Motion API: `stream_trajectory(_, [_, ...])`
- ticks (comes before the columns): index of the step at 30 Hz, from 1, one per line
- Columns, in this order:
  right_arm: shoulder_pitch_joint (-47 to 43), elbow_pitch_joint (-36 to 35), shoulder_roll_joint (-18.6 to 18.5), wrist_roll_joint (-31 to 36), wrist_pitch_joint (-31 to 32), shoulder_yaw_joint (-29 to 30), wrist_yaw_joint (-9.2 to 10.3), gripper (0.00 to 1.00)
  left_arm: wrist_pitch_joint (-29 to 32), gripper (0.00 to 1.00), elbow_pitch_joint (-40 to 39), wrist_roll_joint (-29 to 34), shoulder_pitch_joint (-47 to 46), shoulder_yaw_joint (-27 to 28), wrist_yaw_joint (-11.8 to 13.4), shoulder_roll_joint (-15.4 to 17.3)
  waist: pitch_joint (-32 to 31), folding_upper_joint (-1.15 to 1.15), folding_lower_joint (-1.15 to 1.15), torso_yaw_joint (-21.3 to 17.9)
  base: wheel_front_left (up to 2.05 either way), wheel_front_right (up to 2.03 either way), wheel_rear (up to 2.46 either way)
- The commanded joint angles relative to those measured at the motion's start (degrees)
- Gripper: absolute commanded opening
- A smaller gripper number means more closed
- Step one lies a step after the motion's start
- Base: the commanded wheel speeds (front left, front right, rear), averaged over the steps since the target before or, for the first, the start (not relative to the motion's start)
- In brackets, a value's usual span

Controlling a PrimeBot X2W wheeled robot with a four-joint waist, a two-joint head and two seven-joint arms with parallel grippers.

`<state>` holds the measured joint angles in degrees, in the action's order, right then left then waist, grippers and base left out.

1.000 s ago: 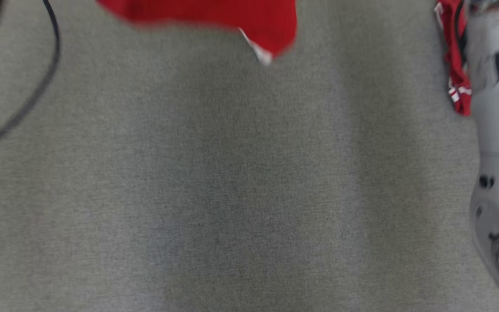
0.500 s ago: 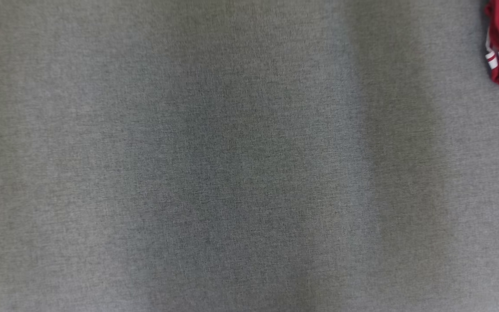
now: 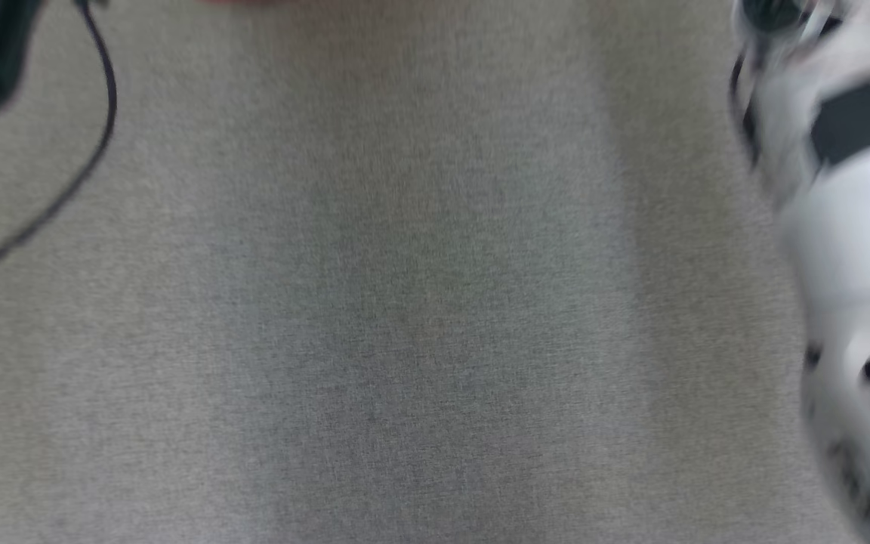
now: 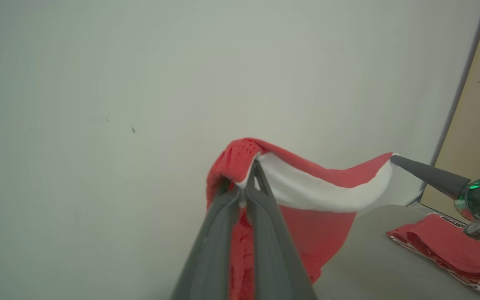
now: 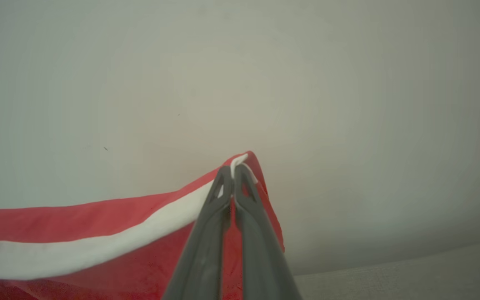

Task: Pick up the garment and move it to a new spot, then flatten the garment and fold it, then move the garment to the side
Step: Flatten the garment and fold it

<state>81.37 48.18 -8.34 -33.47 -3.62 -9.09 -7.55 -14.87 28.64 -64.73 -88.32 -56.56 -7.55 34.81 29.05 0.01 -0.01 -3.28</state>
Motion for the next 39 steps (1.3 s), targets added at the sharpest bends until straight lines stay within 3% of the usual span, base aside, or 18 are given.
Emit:
stream_trajectory(1, [-6.28, -2.89, -0.53, -1.91, -0.2, -1.45, 0.16, 0.0, -0.33, 0.0, -2.21, 0.62, 6.3, 3.77, 0.14, 0.66, -5.06, -0.01, 0.01, -0.54, 0.0, 0.0, 0.0])
stream_trajectory(5, [-19.62, -10.14, -2.68, -5.51, 0.45, -3.0, 0.16, 0.0, -0.31, 0.0, -7.89, 4.52, 20.68, 11.36, 1.35, 0.86, -9.15, -0.01, 0.01, -1.4, 0.0, 0.0, 0.0])
stream_trajectory(6, [-19.62, -10.14, -2.68, -5.51, 0.45, -3.0, 0.16, 0.0, -0.31, 0.0, -7.89, 4.52, 20.68, 11.36, 1.35, 0.86, -9.15, -0.01, 0.01, -1.4, 0.0, 0.0, 0.0])
stream_trajectory(10, [-32.84, -18.05, -4.37, -7.99, 1.69, -2.45, 0.16, 0.0, -0.32, 0.0, -14.09, 7.82, 35.56, 16.57, 3.06, -0.88, -12.55, -0.01, 0.01, -1.61, 0.0, 0.0, 0.0])
stream_trajectory(18, [-58.65, -33.27, -5.81, -8.1, 6.22, 3.8, 0.16, 0.0, -0.32, 0.0, -21.5, 13.3, 59.79, 17.34, 4.22, -6.3, -16.67, -0.01, 0.01, -0.61, 0.0, 0.0, 0.0])
stream_trajectory(25, [-76.4, -41.74, -2.94, -4.75, 9.92, 9.65, 0.16, 0.0, -0.32, 0.0, -18.39, 18.13, 72.08, 15.52, 3.61, -8.2, -19.43, -0.01, 0.01, 0.08, 0.0, 0.0, 0.0])
stream_trajectory(29, [-84.98, -44.85, -0.08, -3.69, 11.8, 12.08, 0.16, 0.0, -0.32, 0.0, -16.91, 19.2, 78.15, 18.15, 3.64, -9.75, -21.48, -0.01, 0.01, 0.51, 0.0, 0.0, 0.0])
stream_trajectory(34, [-95.3, -50.09, 3.32, -4.05, 14.9, 13.83, 0.16, 0.0, -0.33, 0.0, -15.21, 22.59, 83.63, 20.95, 2.66, -8.7, -23.78, -0.01, 0.01, 1.66, 0.0, 0.0, 0.0])
stream_trajectory(39, [-102.55, -55.22, 5.11, -5.36, 16.67, 15.1, 0.16, 0.0, -0.33, 0.0, -14.46, 24.1, 86.21, 23.51, 1.66, -9.65, -24.17, -0.01, 0.01, 2.6, 0.0, 0.0, 0.0])
